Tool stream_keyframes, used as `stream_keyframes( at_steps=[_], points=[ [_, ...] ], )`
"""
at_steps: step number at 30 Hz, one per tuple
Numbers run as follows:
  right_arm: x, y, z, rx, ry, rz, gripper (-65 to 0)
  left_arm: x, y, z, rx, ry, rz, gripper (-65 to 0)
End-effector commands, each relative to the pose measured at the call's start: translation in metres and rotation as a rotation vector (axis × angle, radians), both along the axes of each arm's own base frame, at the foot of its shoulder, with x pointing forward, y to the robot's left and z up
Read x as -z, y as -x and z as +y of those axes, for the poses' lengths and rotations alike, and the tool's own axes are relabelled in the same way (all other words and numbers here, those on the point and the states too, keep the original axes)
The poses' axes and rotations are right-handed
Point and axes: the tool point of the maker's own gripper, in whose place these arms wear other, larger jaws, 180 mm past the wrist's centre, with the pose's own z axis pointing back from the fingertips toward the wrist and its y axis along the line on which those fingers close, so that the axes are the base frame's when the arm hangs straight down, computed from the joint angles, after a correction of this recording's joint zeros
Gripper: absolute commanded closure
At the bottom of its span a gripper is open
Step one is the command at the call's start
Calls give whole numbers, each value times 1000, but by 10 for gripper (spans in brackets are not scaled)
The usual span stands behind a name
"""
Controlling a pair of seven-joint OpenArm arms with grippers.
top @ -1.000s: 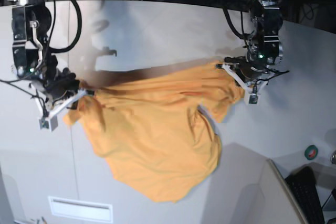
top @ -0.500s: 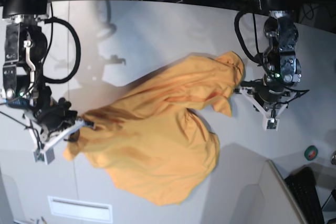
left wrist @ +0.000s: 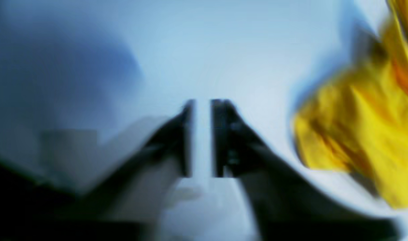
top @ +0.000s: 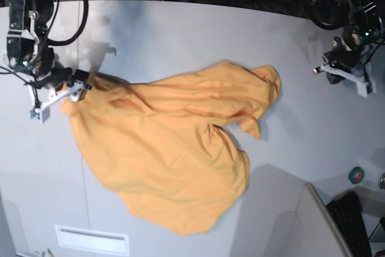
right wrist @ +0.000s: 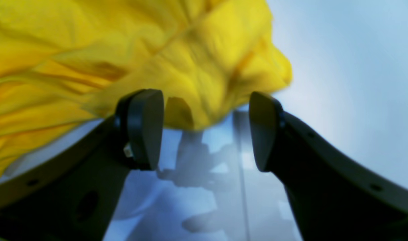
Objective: Layout the t-shirt on the table in an organized manner, then fold the t-shirt properly
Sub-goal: 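Regrasp the shirt with the right gripper and drag it away from the table edge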
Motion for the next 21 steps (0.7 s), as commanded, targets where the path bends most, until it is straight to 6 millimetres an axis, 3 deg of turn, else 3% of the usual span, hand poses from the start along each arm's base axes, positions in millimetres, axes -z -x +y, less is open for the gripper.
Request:
stream_keyframes(
  at_steps=[1, 3, 5, 8, 10, 14, 17, 21],
  points=[
    [-15, -8, -6, -5, 24, -63, -387, -14, -5, 8, -7, -3, -49, -229],
    [-26, -5, 4, -72, 37, -119, -374, -20, 4, 21, -43, 2, -62, -331],
    [-41, -8, 28, -187, 37, -186, -371, -22, 8, 26, -61, 8, -71, -408],
    [-53, -17, 62, -360, 55, -222, -372, -20, 12, 24, -58, 9, -60, -482],
    [-55, -27, 90, -477, 78, -232, -375, -19, 12, 23, -58, 13, -60, -508],
    [-35, -43, 138, -664, 94, -185, -419, -21, 6, 6, 72, 21, -80, -528],
    [-17, -58, 151, -734, 118, -139, -422, -17, 6, -6, 125, 38, -84, -522],
    [-7, -69, 159, -784, 144, -107, -420, -13, 15, -7, 127, 39, -63, -520]
  ],
)
